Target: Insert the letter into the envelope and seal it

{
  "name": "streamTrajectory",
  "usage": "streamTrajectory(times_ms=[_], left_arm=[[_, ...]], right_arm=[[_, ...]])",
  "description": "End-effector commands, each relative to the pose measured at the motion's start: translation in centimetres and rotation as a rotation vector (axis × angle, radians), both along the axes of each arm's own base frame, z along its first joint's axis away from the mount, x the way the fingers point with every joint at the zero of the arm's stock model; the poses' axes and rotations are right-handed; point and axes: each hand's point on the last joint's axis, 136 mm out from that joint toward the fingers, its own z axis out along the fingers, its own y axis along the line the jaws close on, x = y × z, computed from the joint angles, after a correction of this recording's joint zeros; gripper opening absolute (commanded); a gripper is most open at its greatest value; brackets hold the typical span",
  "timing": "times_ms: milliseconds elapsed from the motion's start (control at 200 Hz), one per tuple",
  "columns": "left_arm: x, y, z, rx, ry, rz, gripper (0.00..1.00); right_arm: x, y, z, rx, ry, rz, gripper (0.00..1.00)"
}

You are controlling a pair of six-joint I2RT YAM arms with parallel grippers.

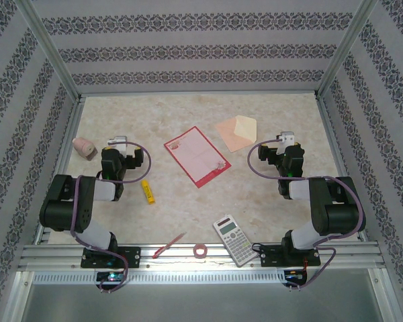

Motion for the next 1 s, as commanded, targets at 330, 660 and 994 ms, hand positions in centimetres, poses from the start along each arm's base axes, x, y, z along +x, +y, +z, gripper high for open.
streamTrajectory(times_ms=[330, 660, 994], left_arm=[[0.2, -0.9, 9.6, -0.243, 0.224, 0.059, 1.00], [3.0, -10.2, 7.0, -0.595, 0.515, -0.360, 1.00], [5.1, -12.4, 3.8, -0.650, 0.633, -0.452, 1.00]], right_arm=[[-2.9, 1.6, 9.0, 0.199, 0.156, -0.064, 0.98], [-2.1, 9.9, 10.9, 0.402, 0.281, -0.039, 0.98], [-0.7, 16.1, 5.2, 0.512, 0.458, 0.046, 0.98]])
